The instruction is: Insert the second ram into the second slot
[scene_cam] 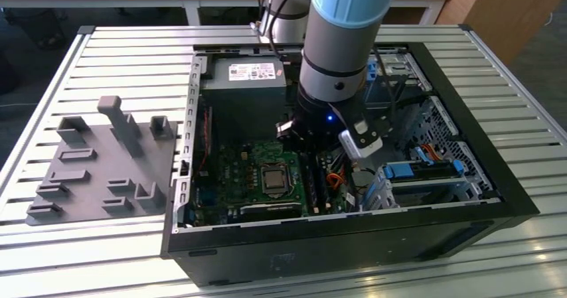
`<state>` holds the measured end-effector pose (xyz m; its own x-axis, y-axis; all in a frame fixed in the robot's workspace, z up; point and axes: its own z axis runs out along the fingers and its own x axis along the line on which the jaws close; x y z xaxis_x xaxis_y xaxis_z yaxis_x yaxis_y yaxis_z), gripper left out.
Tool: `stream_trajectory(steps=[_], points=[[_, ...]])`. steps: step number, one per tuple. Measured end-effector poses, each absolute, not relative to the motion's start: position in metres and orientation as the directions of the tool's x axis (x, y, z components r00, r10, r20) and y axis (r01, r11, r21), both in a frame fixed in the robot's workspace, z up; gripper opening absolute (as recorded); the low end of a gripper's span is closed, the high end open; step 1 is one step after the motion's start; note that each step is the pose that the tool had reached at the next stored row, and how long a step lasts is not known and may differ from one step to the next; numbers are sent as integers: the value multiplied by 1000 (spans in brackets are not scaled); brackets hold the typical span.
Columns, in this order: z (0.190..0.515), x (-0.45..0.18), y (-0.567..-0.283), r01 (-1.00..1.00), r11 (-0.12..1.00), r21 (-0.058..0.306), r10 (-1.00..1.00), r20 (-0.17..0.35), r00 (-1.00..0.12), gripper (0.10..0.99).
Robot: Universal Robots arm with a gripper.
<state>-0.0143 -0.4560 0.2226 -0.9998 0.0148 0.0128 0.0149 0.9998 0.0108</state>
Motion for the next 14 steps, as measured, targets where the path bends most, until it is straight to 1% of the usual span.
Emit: stream_trajectory(steps=[8, 14], points=[[216, -14, -456, 15, 1000, 10, 15, 13, -1000, 106], [219, -14, -456, 15, 1000, 14, 15, 12, -1000, 106]])
